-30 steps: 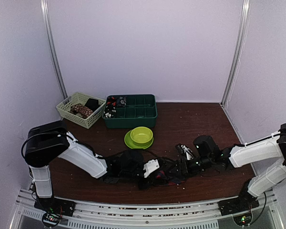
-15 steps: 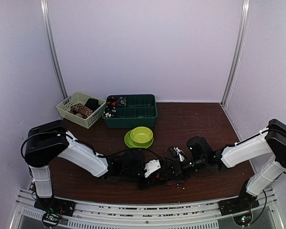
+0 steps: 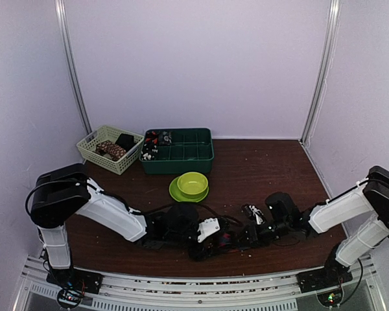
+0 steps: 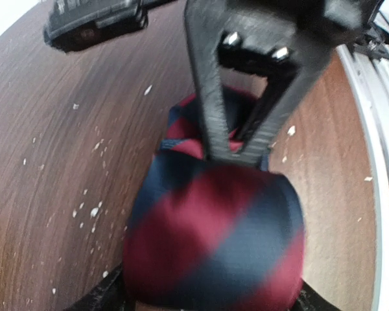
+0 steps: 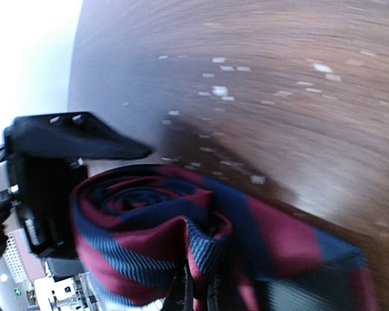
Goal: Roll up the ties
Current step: Roll the tie at the center of the board.
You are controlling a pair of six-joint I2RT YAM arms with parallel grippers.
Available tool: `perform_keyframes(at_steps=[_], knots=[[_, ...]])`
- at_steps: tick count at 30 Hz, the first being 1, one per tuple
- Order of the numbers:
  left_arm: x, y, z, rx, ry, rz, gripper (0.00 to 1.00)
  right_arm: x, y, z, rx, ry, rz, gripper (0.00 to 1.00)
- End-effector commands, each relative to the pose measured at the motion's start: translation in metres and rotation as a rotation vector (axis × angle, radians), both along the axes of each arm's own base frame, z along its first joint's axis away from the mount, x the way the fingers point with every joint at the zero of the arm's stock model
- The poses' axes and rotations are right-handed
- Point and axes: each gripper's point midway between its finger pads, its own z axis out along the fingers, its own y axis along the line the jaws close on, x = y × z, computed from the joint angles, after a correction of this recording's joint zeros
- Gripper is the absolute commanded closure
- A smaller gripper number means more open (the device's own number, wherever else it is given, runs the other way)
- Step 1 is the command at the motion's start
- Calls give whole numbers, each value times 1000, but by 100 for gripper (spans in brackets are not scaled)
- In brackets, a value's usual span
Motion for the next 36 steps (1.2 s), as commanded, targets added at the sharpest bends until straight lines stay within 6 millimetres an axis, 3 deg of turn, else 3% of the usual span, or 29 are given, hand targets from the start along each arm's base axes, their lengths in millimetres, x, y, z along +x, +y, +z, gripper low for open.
perform_keyframes(at_steps=[1, 10, 12, 15, 19, 24, 29, 32, 36], knots=[[-3, -26, 23, -112, -20, -29, 27, -20, -51, -53, -246, 80, -38, 100], [1, -58, 23, -187, -29, -53, 29, -14, -49, -54, -266, 64, -26, 100], [0, -60, 17, -177, -32, -65, 37, -14, -47, -53, -263, 66, -20, 100], [-5, -55, 3, -136, -8, -80, 57, -14, -45, -47, -247, 59, -10, 99], [-14, -35, -16, -85, 31, -77, 70, -9, -41, -27, -202, 12, -4, 78], [-18, -22, -28, -34, 51, -75, 73, 0, -35, 5, -131, -50, -27, 59], [-20, -21, -37, -4, 70, -77, 72, 6, -17, 35, -38, -47, -20, 52], [-19, -21, -38, -1, 74, -71, 71, 5, -7, 40, -13, -34, -7, 51], [-18, -23, -35, -7, 80, -64, 70, -1, 2, 28, -24, -1, 24, 50]])
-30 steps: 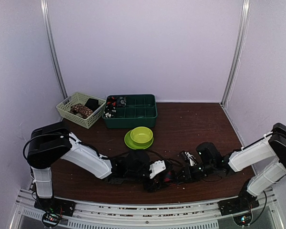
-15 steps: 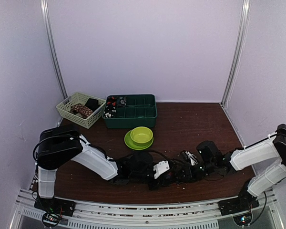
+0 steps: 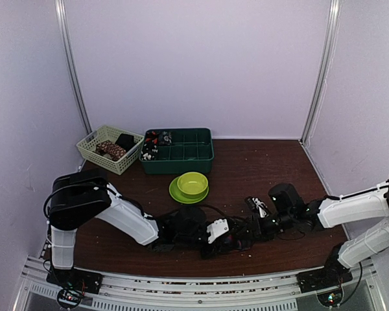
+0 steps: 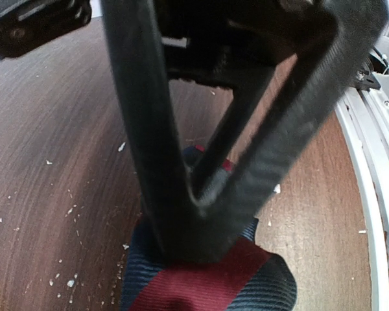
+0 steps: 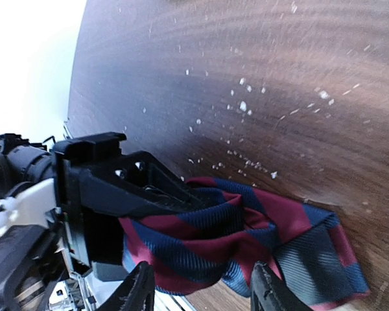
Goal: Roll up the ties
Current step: Roll the tie at the center of the board.
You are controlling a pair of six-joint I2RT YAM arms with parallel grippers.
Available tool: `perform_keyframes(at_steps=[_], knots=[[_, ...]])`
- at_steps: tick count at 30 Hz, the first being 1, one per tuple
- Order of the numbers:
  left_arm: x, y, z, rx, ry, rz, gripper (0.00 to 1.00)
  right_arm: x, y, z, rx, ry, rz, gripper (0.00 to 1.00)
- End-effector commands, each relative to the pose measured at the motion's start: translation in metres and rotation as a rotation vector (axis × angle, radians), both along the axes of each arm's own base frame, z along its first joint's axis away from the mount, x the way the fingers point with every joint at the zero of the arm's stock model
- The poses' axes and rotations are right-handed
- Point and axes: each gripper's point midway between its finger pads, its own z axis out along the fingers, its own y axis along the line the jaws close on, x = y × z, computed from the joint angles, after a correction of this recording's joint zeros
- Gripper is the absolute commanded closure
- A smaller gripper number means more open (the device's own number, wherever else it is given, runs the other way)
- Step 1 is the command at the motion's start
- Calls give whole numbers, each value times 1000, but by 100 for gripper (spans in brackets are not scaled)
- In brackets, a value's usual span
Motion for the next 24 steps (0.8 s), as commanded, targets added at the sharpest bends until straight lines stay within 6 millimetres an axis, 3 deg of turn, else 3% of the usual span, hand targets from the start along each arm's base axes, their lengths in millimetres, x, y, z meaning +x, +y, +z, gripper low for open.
perform_keyframes(at_steps=[1, 5, 10, 17, 24], knots=[[-12, 18, -35, 132, 72, -6, 69, -6, 14, -7, -2, 35, 40, 51], [-11, 15, -31, 131, 72, -4, 69, -7, 13, -24, -48, 53, 52, 61], [-8, 7, -21, 123, 73, -1, 65, -7, 0, -39, -108, 47, 35, 99], [-4, -4, -7, 57, 77, 15, 52, -5, -35, -65, -205, 43, 4, 100], [1, -25, 1, 18, 85, 9, 49, -8, -52, -78, -259, 42, -1, 100]])
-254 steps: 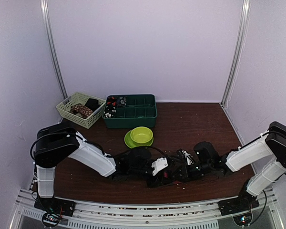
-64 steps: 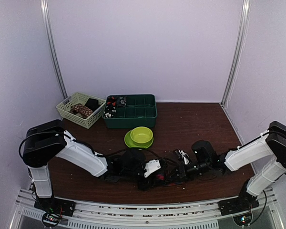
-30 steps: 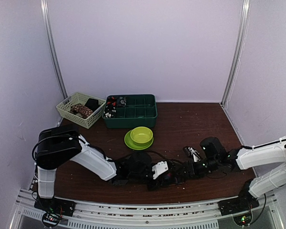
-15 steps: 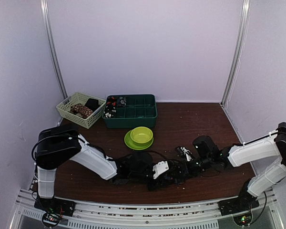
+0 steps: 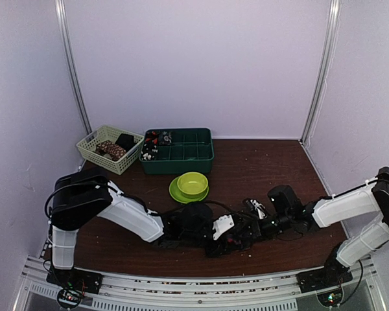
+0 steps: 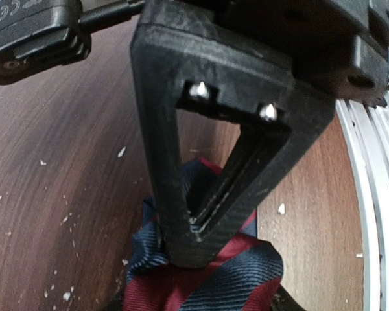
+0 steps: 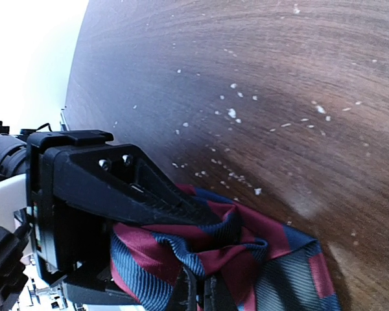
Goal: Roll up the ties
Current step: Roll the tie at the center of the board, then pick up the tie from the center of the board.
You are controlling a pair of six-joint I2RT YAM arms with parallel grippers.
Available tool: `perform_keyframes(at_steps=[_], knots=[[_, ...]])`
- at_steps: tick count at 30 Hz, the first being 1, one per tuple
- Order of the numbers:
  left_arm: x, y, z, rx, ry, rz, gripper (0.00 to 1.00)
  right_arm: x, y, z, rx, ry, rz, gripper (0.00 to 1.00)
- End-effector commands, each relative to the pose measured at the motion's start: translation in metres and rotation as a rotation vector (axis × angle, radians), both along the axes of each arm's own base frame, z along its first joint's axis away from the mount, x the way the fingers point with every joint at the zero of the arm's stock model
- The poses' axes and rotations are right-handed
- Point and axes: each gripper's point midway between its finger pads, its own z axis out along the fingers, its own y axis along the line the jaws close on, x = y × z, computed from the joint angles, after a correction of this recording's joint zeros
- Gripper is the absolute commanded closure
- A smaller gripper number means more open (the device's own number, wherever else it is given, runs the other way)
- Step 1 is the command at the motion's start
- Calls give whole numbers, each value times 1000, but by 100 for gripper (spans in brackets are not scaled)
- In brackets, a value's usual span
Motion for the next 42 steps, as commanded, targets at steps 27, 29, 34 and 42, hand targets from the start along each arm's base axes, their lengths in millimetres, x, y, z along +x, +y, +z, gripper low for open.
perform_keyframes(at_steps=[27, 29, 34, 42], knots=[[-15, 8, -41, 121, 35, -47, 87, -2, -58, -13, -167, 55, -155, 56], [-17, 10, -47, 139, 41, -50, 87, 2, -70, -9, -178, 59, -202, 46], [-19, 16, -54, 157, 52, -47, 88, 2, -85, -24, -197, 108, -249, 35], [-19, 20, -53, 163, 49, -42, 88, 1, -50, -27, 9, 212, -226, 30]])
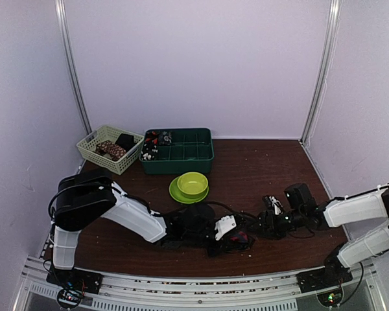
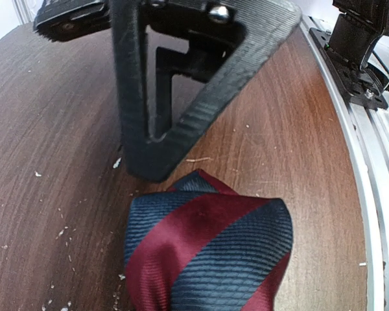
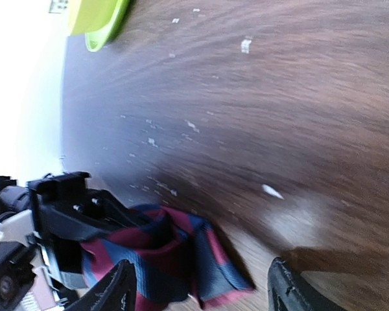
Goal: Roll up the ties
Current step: Pick up the tie from the center of the board.
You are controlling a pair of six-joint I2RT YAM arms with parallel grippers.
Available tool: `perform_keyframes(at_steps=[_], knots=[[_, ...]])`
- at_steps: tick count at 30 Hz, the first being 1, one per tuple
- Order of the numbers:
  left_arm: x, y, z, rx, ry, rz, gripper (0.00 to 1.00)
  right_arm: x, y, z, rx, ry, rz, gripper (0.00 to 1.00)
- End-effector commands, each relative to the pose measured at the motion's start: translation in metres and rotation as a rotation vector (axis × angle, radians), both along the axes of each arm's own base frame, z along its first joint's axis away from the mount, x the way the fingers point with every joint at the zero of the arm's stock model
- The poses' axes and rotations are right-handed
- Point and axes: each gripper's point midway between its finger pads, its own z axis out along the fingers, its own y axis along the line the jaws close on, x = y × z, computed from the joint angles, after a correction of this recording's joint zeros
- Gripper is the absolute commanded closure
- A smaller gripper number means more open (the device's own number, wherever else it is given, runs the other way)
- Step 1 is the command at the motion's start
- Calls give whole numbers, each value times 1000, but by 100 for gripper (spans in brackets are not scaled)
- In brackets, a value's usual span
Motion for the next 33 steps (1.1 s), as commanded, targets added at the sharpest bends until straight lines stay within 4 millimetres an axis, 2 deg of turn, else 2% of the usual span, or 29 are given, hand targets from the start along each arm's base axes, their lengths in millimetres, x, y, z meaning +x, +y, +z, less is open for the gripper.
perform_keyframes(at_steps=[1, 6, 11, 14, 18, 27, 33], knots=[[-18, 29, -50, 174, 55, -25, 88, -21, 7, -22, 46, 134, -2, 30], [-17, 28, -49, 175, 52, -23, 87, -26, 26, -10, 131, 156, 47, 35], [-18, 29, -49, 176, 52, -23, 87, -31, 22, -3, 124, 140, 58, 35], [-17, 29, -49, 176, 50, -23, 87, -35, 14, -4, 79, 143, 44, 32], [-17, 29, -49, 174, 48, -25, 87, -41, 15, -2, 121, 174, 33, 28], [-18, 29, -48, 181, 46, -31, 86, -22, 34, 15, 217, 135, 31, 24], [-18, 30, -49, 184, 42, -34, 86, -25, 49, 40, 294, 84, 83, 24]])
